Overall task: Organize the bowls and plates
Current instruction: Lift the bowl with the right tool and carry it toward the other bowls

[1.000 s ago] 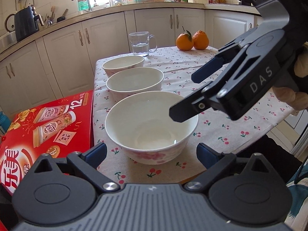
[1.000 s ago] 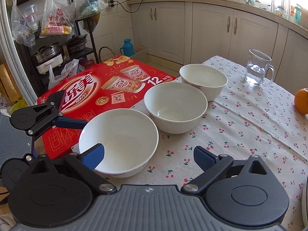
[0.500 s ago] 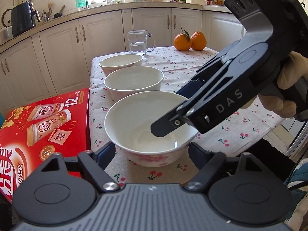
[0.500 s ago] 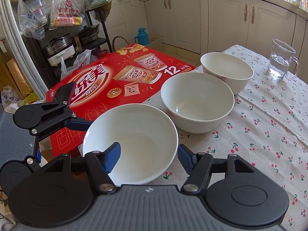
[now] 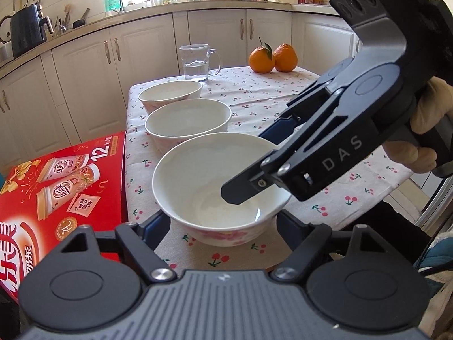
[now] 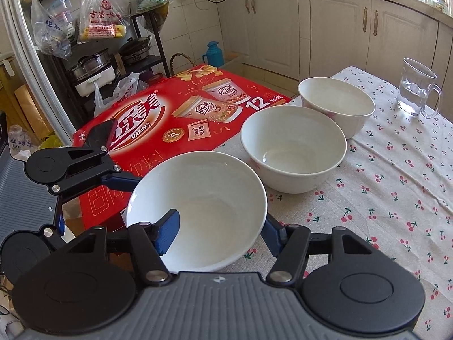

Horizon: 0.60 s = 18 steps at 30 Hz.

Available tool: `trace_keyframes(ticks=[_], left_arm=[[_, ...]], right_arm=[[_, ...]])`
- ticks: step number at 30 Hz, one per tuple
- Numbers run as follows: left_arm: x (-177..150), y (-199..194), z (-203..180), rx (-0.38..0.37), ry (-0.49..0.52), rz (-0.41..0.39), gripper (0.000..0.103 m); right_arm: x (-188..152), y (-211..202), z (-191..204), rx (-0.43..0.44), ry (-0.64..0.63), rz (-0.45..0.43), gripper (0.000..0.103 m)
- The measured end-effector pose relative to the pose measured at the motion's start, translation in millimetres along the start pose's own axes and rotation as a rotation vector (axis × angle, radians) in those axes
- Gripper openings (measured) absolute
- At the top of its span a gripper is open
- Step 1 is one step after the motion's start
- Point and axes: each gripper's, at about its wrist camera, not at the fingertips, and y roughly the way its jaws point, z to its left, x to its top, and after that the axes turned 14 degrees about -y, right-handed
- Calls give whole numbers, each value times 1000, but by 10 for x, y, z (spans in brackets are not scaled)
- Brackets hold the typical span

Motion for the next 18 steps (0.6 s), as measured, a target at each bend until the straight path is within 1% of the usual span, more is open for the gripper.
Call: trace_keyframes(ticks=[4, 14, 18], left_arm=[[52, 2, -98, -20, 22, -6, 82], [194, 132, -427, -100, 90, -23, 82], [260, 227, -573, -135, 113, -21, 82]], right_arm=[[-52, -98, -43, -13, 19, -12, 68], [-277, -474, -240, -91, 77, -42, 69], [-386, -601, -328, -131, 96, -40, 69]])
